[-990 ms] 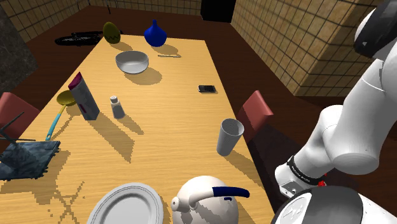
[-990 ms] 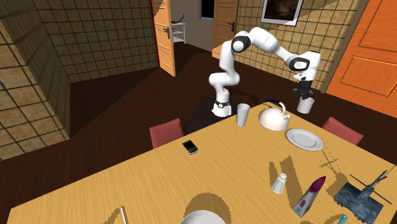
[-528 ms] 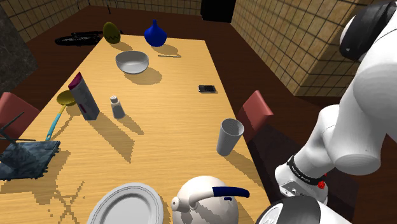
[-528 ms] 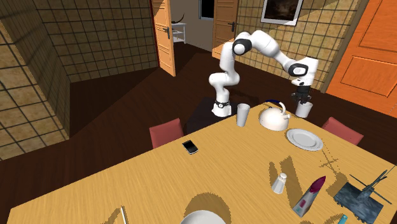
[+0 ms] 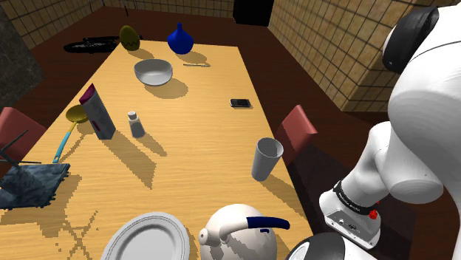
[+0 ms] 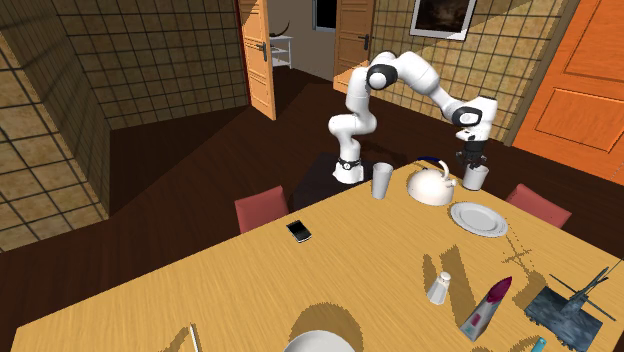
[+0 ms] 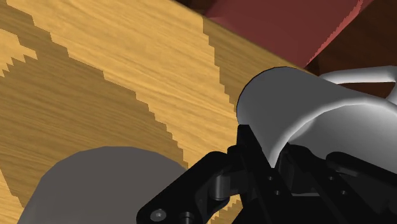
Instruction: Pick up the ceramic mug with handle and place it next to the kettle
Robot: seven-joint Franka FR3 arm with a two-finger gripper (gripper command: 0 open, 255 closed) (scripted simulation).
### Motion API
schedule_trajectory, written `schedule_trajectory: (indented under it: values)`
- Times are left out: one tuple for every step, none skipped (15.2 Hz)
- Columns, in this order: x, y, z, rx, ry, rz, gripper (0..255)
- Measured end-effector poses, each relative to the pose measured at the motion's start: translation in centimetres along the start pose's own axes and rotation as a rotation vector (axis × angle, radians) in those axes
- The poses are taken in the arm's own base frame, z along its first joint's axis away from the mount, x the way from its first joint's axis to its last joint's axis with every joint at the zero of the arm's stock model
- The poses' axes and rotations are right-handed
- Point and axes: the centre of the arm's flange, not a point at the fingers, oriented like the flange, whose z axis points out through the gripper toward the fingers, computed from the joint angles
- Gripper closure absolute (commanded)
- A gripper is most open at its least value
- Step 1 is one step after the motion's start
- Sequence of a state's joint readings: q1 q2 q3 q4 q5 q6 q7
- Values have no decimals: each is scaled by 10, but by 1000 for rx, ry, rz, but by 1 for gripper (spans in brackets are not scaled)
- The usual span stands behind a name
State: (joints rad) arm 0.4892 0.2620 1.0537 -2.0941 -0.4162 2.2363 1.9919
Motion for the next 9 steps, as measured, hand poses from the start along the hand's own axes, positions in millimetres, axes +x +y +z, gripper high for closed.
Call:
schedule_trajectory:
  values:
    - [0,0,0,0,0,0,255]
    - [0,0,0,0,0,0,255]
    - [0,0,0,0,0,0,255]
    - [0,0,0,0,0,0,0]
    - [0,0,0,0,0,0,0]
    - [0,0,0,0,0,0,0]
    - [0,0,0,0,0,0,0]
    - [0,0,0,0,0,0,0]
    - [0,0,0,0,0,0,0]
